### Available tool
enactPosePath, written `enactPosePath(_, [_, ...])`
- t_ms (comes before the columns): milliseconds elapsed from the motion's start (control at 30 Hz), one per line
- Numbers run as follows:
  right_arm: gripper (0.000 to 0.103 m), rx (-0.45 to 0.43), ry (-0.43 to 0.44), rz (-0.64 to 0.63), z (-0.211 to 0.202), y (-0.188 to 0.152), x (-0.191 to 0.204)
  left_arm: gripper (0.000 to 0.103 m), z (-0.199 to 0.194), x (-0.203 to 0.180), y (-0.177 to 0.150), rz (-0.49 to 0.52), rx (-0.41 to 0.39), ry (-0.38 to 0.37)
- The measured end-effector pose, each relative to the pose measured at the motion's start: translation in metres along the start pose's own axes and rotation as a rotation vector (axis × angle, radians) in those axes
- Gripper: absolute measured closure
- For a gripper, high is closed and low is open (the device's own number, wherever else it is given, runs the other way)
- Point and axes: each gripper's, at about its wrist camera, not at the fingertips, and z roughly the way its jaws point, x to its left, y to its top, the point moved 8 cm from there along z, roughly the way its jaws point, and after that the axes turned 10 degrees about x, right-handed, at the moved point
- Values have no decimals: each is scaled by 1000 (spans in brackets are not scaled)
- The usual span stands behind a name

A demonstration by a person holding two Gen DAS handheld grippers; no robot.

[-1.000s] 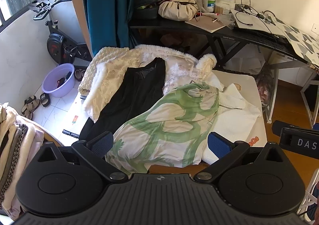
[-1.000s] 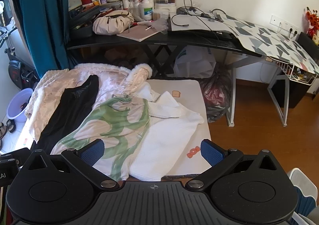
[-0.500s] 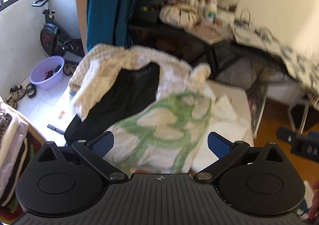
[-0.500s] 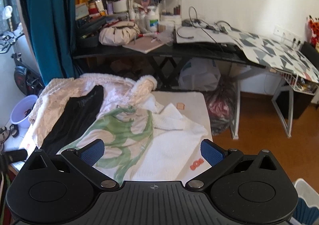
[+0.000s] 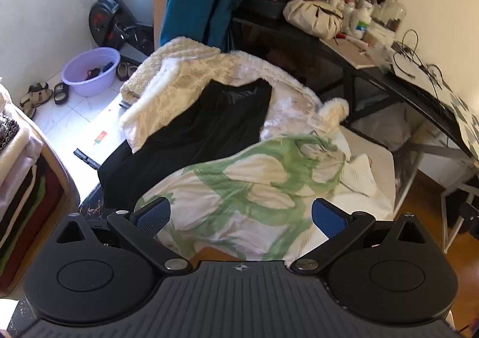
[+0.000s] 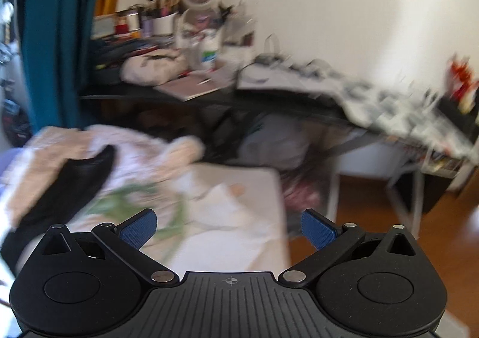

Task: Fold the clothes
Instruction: 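Move both tools toward the green leaf-print garment on the clothes pile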

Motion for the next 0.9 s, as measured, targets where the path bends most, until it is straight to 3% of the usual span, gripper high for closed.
enactPosePath(133, [1, 0, 62, 7, 27, 6, -9, 0, 8, -1, 4, 38, -46, 31])
enactPosePath(267, [1, 60, 211, 141, 55, 10, -6, 0, 18, 7, 12, 111, -66, 77])
enactPosePath(333, [1, 101, 240, 213, 68, 9, -2, 0, 25, 13, 14, 162, -80, 82])
enactPosePath(600, [1, 180, 224, 377, 123, 8, 45, 0, 102, 55, 31, 355, -38, 105])
enactPosePath(733, [2, 220, 182, 494, 153, 6, 73, 0, 155, 77, 41, 414, 5, 32])
enactPosePath(900, [14, 257, 156, 510, 191, 10, 113, 0, 211, 100, 48, 425, 93, -45])
